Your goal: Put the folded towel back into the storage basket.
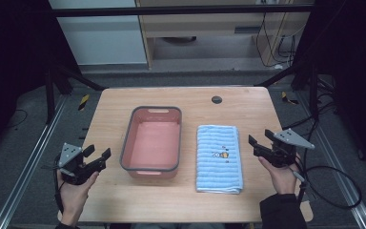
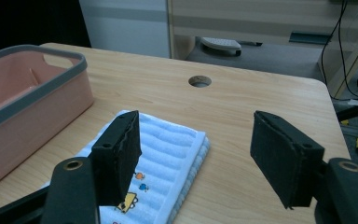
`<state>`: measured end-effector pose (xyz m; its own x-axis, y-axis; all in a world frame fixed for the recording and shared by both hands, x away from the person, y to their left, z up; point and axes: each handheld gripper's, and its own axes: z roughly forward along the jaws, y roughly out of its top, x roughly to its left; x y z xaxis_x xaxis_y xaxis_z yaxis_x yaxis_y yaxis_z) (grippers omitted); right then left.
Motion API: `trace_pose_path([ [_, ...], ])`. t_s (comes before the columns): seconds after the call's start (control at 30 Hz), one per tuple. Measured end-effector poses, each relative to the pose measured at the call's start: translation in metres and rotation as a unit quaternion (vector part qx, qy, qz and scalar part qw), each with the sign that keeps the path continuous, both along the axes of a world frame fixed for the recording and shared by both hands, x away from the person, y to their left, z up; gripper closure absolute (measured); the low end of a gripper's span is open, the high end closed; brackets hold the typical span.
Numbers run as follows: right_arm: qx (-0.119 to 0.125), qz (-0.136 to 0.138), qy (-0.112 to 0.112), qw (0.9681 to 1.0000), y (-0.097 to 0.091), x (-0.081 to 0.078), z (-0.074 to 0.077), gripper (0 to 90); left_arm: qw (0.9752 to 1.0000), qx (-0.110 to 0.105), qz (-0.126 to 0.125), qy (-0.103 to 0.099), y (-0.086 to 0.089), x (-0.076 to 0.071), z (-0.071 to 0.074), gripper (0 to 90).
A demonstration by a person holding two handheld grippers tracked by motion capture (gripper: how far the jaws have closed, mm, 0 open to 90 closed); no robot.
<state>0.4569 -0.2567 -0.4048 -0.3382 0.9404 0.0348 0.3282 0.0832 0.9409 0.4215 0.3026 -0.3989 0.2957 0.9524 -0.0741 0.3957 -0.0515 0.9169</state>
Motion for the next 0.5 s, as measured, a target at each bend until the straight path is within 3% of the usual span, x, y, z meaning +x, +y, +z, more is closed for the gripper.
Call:
trace_pose_path([
  [0.37,0.003,0.016,-0.010,0.9998,0.007,0.005,0.017,32.6,0.9986,-0.001,-0.038,-0.036,-0.034,0.000,0.029,35.1],
  [0.5,0.004,0.018,-0.013,0.9997,0.008,0.006,0.021,32.5,0.9979,0.004,-0.050,-0.042,-0.046,0.000,0.033,35.3],
])
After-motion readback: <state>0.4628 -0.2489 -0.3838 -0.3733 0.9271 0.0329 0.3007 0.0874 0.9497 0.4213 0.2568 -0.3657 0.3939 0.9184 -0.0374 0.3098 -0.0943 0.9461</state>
